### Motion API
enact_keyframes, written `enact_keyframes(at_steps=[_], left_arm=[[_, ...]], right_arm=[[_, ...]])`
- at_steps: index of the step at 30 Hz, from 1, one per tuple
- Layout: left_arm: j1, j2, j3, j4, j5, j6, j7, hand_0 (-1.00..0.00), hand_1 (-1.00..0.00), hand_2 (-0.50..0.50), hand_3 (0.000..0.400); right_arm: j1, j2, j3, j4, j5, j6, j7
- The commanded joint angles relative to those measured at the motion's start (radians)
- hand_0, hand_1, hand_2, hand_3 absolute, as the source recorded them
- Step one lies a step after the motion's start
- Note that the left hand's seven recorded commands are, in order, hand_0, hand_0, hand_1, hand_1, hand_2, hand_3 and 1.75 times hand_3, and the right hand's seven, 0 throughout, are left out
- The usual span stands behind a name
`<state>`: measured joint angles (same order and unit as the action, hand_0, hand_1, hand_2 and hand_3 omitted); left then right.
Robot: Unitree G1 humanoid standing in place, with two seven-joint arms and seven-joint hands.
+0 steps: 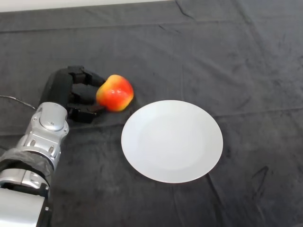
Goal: Move the apple to the plate
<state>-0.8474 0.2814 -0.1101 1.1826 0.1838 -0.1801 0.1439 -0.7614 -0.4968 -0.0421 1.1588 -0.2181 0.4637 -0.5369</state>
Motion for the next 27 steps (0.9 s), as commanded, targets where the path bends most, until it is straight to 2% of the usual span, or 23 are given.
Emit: enact_keyframes(at_steps=[1,2,3,4,5,27], left_arm=[[-0.095,0.008,-0.014,0.04,0.025,0.014,-0.015,-1.0,-0.97,-0.01,0.4],[-0.097,0.009,-0.014,0.04,0.025,0.015,-0.016,-0.83,-0.62,-0.11,0.333],[-0.099,0.009,-0.015,0.04,0.026,0.016,-0.017,-0.25,0.0,-0.13,0.102],[-0.1,0.009,-0.015,0.04,0.026,0.016,-0.017,-0.09,0.0,-0.05,0.036],[-0.101,0.009,-0.015,0.04,0.027,0.017,-0.016,0.0,0.0,0.0,0.0],[-0.114,-0.004,-0.02,0.04,0.038,0.024,0.002,0.0,0.0,0.0,0.0]], right_arm=[[0.015,-0.004,0.0022,0.033,0.0004,0.003,-0.0025],[0.015,-0.004,0.0022,0.033,0.0004,0.003,-0.0025],[0.015,-0.004,0.0023,0.033,0.0004,0.003,-0.0025],[0.014,-0.004,0.0023,0.033,0.0004,0.003,-0.0025],[0.014,-0.004,0.0023,0.033,0.0004,0.003,-0.0025],[0.014,-0.004,0.0025,0.035,0.0007,0.002,-0.0029]])
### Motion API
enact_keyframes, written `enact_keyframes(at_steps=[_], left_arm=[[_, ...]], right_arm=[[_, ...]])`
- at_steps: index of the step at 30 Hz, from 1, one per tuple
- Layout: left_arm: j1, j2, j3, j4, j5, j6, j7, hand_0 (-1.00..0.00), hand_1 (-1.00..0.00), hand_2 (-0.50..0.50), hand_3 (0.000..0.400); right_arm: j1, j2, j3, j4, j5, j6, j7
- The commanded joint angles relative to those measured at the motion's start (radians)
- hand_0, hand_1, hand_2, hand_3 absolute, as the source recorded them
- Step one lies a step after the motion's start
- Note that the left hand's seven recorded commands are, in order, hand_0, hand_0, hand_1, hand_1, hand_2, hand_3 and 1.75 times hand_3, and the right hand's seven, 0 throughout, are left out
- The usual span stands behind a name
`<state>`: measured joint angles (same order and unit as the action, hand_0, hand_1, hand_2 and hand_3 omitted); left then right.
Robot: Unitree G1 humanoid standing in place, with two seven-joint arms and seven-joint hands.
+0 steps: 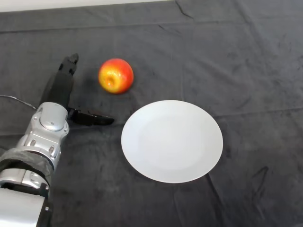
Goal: Move the apple to the plate
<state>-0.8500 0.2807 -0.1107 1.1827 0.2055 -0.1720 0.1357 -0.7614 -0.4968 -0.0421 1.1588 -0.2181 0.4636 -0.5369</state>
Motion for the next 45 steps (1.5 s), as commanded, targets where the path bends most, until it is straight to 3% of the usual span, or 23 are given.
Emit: enact_keyframes(at_steps=[1,20,29,45], left_arm=[[-0.114,-0.005,-0.019,0.04,0.016,0.018,0.01,0.0,0.0,0.0,0.0],[-0.173,-0.085,-0.045,0.033,0.026,0.048,0.032,0.0,0.0,0.0,0.0],[-0.168,-0.075,-0.059,0.036,0.032,0.04,0.008,0.0,0.0,0.0,0.0],[-0.161,-0.043,-0.117,0.049,0.096,0.098,0.019,0.0,0.0,0.0,0.0]], right_arm=[[0.014,-0.004,0.0025,0.035,0.0007,0.002,-0.0029],[0.013,-0.004,0.0027,0.036,0.0009,0.002,-0.0032],[0.013,-0.004,0.0028,0.036,0.001,0.001,-0.0033],[0.013,-0.004,0.003,0.037,0.0011,0.001,-0.0035]])
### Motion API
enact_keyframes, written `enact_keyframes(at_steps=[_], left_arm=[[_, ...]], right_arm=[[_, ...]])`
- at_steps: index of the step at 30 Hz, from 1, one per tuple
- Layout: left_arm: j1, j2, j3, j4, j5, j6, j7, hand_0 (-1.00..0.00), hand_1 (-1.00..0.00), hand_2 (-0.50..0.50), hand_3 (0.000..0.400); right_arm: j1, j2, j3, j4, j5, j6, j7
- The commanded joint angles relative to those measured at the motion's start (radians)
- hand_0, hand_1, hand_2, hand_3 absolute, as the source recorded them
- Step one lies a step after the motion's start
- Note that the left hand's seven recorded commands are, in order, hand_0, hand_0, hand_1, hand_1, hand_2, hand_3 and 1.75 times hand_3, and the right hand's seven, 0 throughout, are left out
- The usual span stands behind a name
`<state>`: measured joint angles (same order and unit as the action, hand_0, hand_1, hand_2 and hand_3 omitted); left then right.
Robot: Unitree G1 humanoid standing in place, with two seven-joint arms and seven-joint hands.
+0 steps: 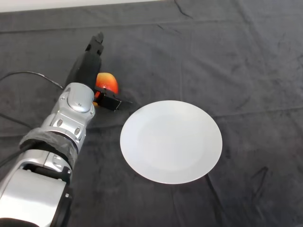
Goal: Move the apple to the plate
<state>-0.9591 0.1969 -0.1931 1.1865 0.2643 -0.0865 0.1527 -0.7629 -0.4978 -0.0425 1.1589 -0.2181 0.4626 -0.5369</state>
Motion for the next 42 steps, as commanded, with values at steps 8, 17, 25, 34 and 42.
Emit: enact_keyframes(at_steps=[8,17,25,34,42], left_arm=[[-0.062,0.049,-0.078,0.046,0.086,0.048,0.019,-1.0,-1.0,0.0,0.4],[-0.067,0.05,-0.116,0.039,0.127,0.057,0.036,-1.0,-1.0,0.0,0.4],[-0.088,0.049,-0.13,0.033,0.143,0.05,0.036,-1.0,-1.0,0.0,0.4],[-0.116,0.027,-0.141,0.027,0.153,0.029,0.045,-1.0,-1.0,0.0,0.4],[-0.117,0.016,-0.169,-0.017,0.171,0.01,0.028,-1.0,-1.0,0.0,0.4]], right_arm=[[0.014,-0.003,0.0035,0.037,0.0011,0.002,-0.0036],[0.013,-0.003,0.0035,0.038,0.0011,0.002,-0.0038],[0.013,-0.003,0.0036,0.039,0.0011,0.002,-0.004],[0.012,-0.003,0.0037,0.04,0.0012,0.001,-0.0042],[0.012,-0.003,0.0038,0.041,0.0012,0.001,-0.0044]])
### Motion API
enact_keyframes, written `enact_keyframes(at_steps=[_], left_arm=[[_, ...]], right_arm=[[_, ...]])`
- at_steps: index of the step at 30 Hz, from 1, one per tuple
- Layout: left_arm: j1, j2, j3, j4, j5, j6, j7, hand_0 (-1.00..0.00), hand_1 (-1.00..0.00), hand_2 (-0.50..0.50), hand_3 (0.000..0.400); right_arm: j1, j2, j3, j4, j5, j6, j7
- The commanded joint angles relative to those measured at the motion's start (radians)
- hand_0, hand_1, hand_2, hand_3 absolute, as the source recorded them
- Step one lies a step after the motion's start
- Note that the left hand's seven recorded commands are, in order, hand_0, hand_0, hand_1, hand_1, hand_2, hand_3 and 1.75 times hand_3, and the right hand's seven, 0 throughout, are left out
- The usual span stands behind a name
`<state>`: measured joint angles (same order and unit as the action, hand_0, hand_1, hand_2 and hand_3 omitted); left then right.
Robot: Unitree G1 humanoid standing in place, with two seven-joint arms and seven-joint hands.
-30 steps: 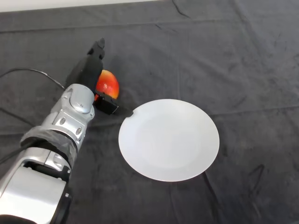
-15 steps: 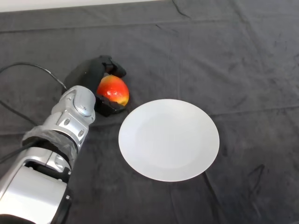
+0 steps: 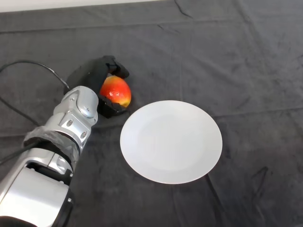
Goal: Move the apple to the plate
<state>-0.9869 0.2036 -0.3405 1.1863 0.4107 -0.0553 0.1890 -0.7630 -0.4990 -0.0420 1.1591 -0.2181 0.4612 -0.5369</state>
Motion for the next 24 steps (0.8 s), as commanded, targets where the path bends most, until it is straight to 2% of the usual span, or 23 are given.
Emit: enact_keyframes(at_steps=[1,5,11,18,24], left_arm=[[-0.086,0.014,-0.025,-0.031,0.027,-0.022,-0.014,-1.0,-1.0,0.0,0.4],[-0.073,0.034,-0.035,-0.103,0.036,-0.016,-0.04,-1.0,-1.0,0.0,0.4],[-0.022,0.047,-0.054,-0.267,0.054,0.036,-0.065,-1.0,-1.0,0.0,0.4],[0.097,0.05,-0.094,-0.529,0.083,0.133,-0.106,-1.0,-1.0,0.0,0.4],[0.221,0.071,-0.141,-0.78,0.105,0.227,-0.18,-1.0,-1.0,0.0,0.4]], right_arm=[[0.012,-0.002,0.0033,0.04,0.0013,0.002,-0.0044],[0.013,-0.002,0.0033,0.04,0.0013,0.002,-0.0044],[0.014,-0.002,0.0033,0.039,0.0015,0.003,-0.0041],[0.016,-0.002,0.0034,0.035,0.0019,0.003,-0.0033],[0.019,-0.002,0.0034,0.029,0.0023,0.004,-0.002]])
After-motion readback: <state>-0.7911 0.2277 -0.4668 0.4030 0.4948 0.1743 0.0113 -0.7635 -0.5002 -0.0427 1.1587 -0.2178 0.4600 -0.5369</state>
